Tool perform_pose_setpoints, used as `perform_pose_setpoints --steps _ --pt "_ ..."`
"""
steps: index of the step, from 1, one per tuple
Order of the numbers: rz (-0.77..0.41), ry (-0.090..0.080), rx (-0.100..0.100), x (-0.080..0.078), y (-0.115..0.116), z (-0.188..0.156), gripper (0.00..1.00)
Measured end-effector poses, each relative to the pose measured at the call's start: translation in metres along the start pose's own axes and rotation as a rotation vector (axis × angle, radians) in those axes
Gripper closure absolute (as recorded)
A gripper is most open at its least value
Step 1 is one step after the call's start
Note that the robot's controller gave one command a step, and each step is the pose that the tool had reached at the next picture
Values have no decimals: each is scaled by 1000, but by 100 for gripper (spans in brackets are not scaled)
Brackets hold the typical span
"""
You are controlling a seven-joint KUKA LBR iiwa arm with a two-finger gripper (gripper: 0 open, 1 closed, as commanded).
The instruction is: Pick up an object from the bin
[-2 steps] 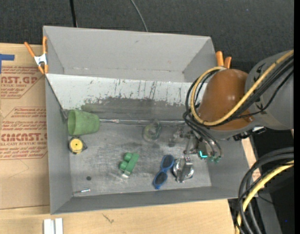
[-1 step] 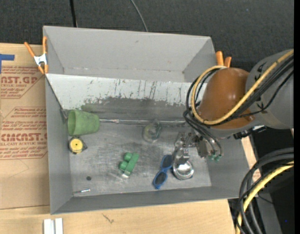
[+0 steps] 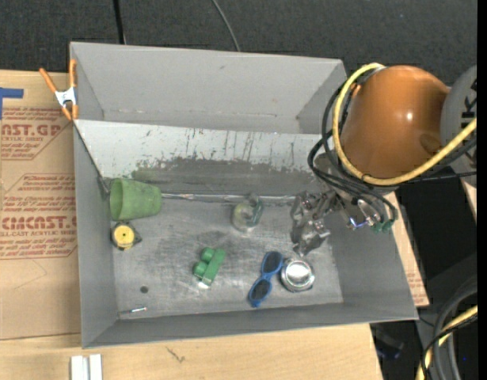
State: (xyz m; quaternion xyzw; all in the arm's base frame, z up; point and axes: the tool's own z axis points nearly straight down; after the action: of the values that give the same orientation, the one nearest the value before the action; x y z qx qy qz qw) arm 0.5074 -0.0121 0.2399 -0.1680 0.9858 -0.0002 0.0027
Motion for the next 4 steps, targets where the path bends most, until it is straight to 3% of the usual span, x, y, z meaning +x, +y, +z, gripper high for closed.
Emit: perform_pose_setpoints --steps 1,2,3,4 --pt "1 2 -1 1 0 1 0" --pt "-118 2 -3 13 -34 165 0" --pt "-118 4 -3 13 -33 163 100" --pt "-800 0 -1 4 -46 62 100"
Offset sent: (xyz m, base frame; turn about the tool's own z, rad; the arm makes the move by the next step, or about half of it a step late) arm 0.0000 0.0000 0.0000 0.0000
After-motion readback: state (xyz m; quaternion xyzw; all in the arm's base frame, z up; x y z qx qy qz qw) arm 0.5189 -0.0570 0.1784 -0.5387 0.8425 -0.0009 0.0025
